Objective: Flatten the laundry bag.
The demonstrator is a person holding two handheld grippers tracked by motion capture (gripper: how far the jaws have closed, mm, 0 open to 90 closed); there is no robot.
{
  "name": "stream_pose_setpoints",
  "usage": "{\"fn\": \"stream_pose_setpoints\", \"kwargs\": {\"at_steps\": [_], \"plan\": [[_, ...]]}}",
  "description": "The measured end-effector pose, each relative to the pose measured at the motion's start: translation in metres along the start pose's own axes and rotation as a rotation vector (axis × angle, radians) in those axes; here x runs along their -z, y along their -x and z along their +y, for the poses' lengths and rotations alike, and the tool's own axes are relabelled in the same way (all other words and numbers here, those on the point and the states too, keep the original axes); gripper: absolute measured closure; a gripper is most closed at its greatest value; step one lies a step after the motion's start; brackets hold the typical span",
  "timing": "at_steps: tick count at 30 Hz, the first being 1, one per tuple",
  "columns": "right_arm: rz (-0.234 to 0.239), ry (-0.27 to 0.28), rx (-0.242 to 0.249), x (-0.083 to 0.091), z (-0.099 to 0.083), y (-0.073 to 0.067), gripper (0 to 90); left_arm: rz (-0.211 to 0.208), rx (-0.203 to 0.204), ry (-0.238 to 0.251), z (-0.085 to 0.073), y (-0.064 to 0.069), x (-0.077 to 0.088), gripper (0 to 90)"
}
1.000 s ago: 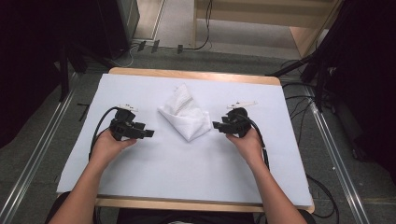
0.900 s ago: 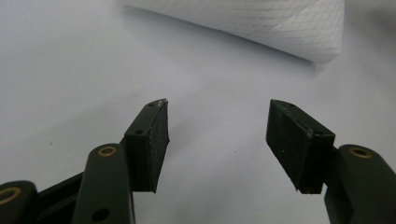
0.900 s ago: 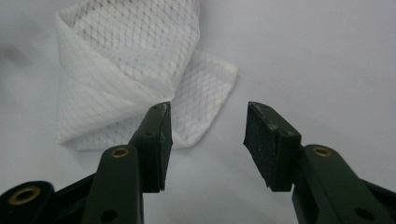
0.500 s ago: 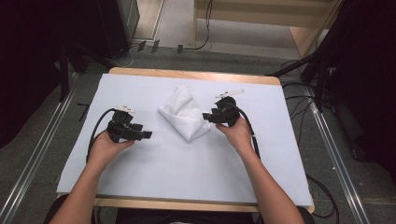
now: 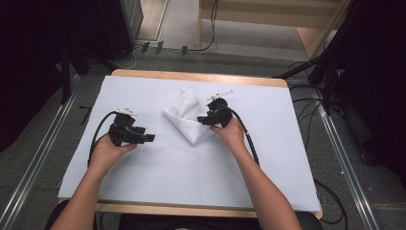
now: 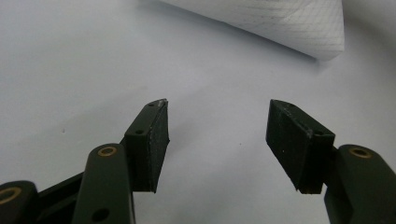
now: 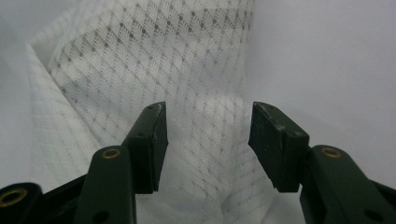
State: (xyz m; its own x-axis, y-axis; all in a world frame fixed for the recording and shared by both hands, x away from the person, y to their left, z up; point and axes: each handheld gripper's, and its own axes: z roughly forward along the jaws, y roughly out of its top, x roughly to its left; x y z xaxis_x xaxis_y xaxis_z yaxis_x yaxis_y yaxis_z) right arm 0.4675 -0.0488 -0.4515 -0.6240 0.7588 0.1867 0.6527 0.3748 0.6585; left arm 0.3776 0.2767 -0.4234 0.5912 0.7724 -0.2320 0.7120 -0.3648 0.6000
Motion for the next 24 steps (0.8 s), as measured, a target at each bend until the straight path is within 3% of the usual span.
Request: {"fn": "stream_pose_setpoints", "kwargs": {"at_steps": [4, 8, 12, 14, 19, 24], "plan": [[0.008, -0.027, -0.013, -0.009, -0.004, 0.001, 50.6, 0.002, 0.001, -0.004, 0.000, 0.000, 0.000, 39.9], [0.002, -0.017, 0.002, -0.012, -0.005, -0.001, 56.6, 0.003, 0.001, -0.007, 0.000, -0.001, -0.001, 39.8], [-0.054, -0.009, 0.073, -0.013, -0.007, -0.007, 69.0, 0.002, 0.000, -0.007, 0.000, -0.001, -0.001, 39.8], [-0.059, -0.004, 0.095, -0.014, -0.008, -0.009, 74.6, 0.002, -0.001, -0.010, 0.000, -0.001, -0.001, 39.9], [-0.031, -0.004, 0.068, -0.014, -0.009, -0.007, 89.4, 0.005, -0.001, -0.013, 0.000, -0.001, -0.001, 39.8], [-0.008, -0.015, 0.035, -0.012, -0.007, -0.004, 90.0, 0.003, 0.008, -0.010, -0.001, -0.002, -0.001, 39.8]]}}
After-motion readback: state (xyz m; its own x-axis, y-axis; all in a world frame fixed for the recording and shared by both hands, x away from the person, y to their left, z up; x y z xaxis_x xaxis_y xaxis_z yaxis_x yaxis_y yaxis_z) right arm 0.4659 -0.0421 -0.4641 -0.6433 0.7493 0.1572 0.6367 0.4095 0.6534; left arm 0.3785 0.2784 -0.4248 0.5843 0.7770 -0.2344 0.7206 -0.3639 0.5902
